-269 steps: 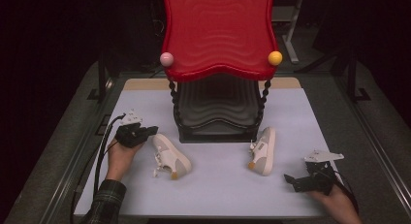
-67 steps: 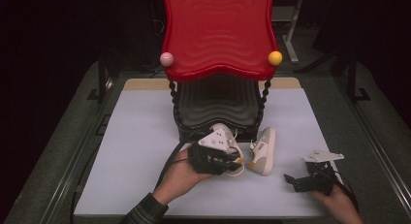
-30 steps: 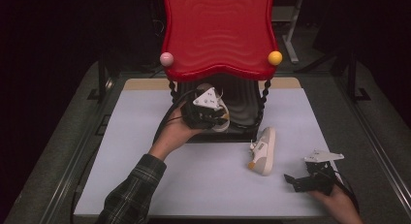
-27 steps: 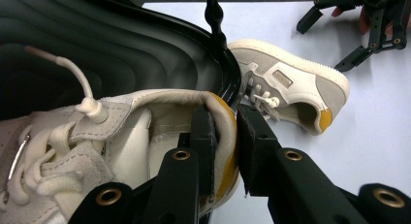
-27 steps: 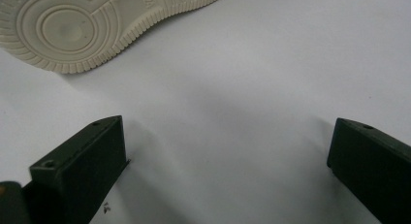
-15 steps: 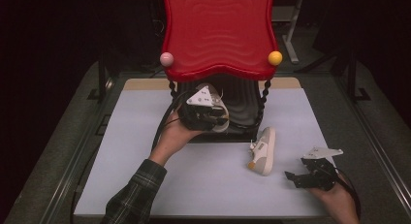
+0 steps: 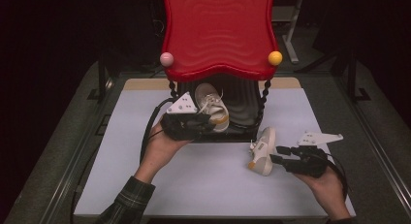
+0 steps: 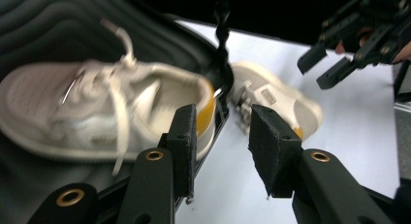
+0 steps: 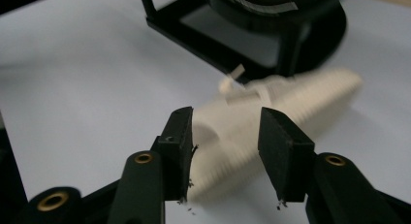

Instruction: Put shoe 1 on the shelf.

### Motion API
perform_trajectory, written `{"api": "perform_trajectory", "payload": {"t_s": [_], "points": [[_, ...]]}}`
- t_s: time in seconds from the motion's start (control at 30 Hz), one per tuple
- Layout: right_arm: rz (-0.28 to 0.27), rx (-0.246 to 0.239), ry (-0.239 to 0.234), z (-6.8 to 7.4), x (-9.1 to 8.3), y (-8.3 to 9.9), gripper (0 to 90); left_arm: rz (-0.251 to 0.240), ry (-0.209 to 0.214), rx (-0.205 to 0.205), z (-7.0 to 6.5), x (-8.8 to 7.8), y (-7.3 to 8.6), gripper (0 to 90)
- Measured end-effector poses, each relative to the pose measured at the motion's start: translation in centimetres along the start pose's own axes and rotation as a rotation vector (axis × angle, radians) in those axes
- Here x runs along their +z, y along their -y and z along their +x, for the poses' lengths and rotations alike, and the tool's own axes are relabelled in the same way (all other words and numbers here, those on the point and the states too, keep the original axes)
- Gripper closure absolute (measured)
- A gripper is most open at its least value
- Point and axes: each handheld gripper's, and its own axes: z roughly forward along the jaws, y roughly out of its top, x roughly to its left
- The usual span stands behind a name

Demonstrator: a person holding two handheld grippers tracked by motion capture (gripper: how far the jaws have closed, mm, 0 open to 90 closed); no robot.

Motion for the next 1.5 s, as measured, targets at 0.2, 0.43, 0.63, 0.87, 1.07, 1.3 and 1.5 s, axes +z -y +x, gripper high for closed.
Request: {"api": "perform_trajectory", "payload": {"t_s": [0.2,0.43,0.63,0.87,1.07,1.3,1.5], "points": [[-0.025,-0.079,-0.024,0.9,2.3,-2.9,54.8,0.022,-0.024,-0.032,0.5,0.3,2.0,56.3],[-0.048,-0.144,-0.082,1.1,5.1,-6.5,56.3,0.046,-0.057,-0.058,0.8,2.3,3.3,49.9],[-0.063,-0.176,-0.127,0.9,6.9,-8.4,55.5,0.036,-0.067,-0.070,1.0,3.3,3.4,46.9],[-0.074,-0.205,-0.146,0.9,8.2,-9.8,54.9,0.033,-0.086,-0.091,1.2,3.8,3.5,44.9],[-0.054,-0.235,-0.170,1.2,9.0,-10.8,52.9,0.022,-0.078,-0.104,1.5,4.2,3.7,43.7],[-0.059,-0.239,-0.161,1.5,9.4,-10.9,55.9,-0.006,-0.090,-0.123,1.8,4.0,3.8,45.3],[-0.077,-0.246,-0.143,1.7,9.7,-11.1,56.9,-0.017,-0.137,-0.101,1.7,3.7,3.7,46.5]]}}
